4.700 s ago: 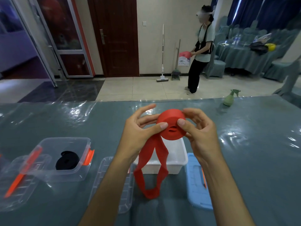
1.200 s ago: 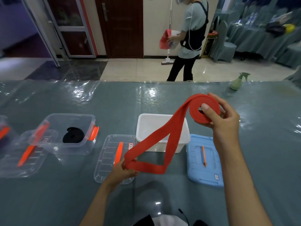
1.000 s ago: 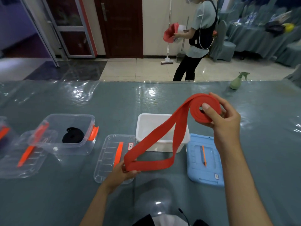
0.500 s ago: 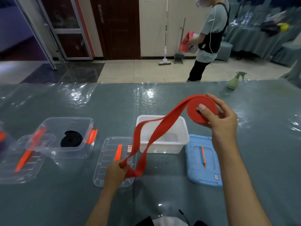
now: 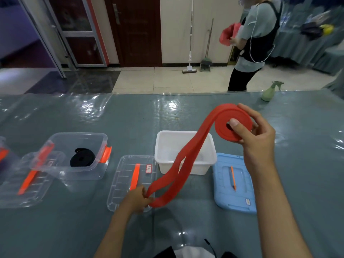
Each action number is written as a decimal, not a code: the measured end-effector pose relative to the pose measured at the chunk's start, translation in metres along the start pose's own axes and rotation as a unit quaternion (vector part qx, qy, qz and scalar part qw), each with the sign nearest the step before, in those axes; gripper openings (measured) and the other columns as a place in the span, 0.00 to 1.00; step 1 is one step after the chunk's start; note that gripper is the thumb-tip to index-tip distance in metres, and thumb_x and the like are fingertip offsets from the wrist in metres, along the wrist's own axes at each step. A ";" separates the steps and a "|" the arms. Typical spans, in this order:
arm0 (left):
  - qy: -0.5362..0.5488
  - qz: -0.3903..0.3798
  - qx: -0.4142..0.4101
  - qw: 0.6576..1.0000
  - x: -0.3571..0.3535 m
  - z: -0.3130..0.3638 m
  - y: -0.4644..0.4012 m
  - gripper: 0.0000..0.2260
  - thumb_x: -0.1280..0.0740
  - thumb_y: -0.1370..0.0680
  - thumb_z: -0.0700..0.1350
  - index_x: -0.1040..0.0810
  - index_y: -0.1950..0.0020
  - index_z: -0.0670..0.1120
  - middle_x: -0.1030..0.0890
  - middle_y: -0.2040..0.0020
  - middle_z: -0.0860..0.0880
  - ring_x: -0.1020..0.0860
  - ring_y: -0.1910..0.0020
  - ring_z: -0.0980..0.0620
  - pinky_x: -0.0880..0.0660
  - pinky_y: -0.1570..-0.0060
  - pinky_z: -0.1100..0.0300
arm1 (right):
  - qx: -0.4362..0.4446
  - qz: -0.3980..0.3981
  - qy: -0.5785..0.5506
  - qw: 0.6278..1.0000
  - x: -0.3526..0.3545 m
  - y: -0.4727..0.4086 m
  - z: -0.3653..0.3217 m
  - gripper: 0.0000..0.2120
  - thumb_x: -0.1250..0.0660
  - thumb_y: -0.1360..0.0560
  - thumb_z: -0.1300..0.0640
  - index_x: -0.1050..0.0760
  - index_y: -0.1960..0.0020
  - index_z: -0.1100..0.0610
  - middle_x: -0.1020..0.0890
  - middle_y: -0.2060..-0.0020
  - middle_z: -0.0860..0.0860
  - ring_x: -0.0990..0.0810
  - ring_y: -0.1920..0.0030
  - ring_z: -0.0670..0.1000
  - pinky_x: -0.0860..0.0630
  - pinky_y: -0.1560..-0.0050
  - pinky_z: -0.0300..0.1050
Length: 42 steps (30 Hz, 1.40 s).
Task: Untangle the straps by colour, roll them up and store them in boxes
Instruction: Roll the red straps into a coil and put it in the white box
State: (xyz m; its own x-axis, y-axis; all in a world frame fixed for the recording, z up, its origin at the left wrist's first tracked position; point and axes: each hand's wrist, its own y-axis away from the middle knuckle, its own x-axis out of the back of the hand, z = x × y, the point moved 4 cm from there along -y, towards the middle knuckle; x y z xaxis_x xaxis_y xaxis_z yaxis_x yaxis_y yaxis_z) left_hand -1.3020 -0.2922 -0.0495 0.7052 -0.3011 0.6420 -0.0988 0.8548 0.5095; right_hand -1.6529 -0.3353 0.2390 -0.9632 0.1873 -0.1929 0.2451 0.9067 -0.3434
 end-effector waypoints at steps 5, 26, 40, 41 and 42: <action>-0.050 -0.129 0.006 0.990 0.012 0.025 0.018 0.25 0.18 0.28 0.53 0.24 0.40 0.44 0.17 0.49 0.45 0.19 0.60 0.49 0.22 0.64 0.60 | 0.023 -0.053 0.013 0.998 -0.005 0.002 -0.006 0.23 0.18 0.30 0.51 0.16 0.36 0.43 0.11 0.45 0.49 0.13 0.45 0.49 0.16 0.49 0.43; 0.302 -0.013 -0.425 0.853 0.121 0.254 0.116 0.18 0.17 0.31 0.52 0.14 0.43 0.54 0.12 0.46 0.49 0.13 0.45 0.50 0.17 0.43 0.58 | 0.005 -0.207 0.057 0.977 -0.034 0.015 -0.012 0.30 0.17 0.34 0.47 0.19 0.33 0.36 0.12 0.42 0.48 0.13 0.44 0.50 0.16 0.44 0.46; 0.402 0.008 -0.433 0.807 0.120 0.248 0.123 0.16 0.18 0.30 0.50 0.13 0.43 0.54 0.12 0.46 0.48 0.14 0.44 0.49 0.19 0.44 0.58 | -0.090 -0.189 -0.047 0.977 -0.046 0.019 -0.004 0.16 0.27 0.24 0.47 0.16 0.37 0.47 0.12 0.45 0.53 0.13 0.46 0.52 0.17 0.50 0.43; 0.399 0.010 -0.434 0.807 0.121 0.248 0.124 0.16 0.18 0.30 0.49 0.13 0.43 0.54 0.12 0.45 0.47 0.14 0.44 0.48 0.18 0.44 0.58 | -0.095 -0.186 -0.058 0.976 -0.048 0.019 -0.003 0.17 0.25 0.25 0.46 0.16 0.37 0.47 0.12 0.45 0.54 0.13 0.46 0.52 0.17 0.49 0.43; 0.398 0.014 -0.434 0.808 0.122 0.247 0.124 0.16 0.18 0.30 0.49 0.12 0.43 0.54 0.12 0.45 0.47 0.13 0.44 0.48 0.18 0.44 0.58 | -0.097 -0.184 -0.067 0.976 -0.049 0.018 -0.003 0.18 0.23 0.27 0.46 0.15 0.38 0.48 0.12 0.44 0.54 0.13 0.45 0.53 0.17 0.49 0.44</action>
State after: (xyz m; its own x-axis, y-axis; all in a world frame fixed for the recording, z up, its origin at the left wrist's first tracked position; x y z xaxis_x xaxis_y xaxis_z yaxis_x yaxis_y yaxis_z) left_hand -1.4020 -0.3271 0.2340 0.9737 -0.2038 -0.1023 0.1628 0.9354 -0.3139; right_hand -1.6019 -0.3269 0.2446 -0.9557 -0.2034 -0.2127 -0.1525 0.9604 -0.2333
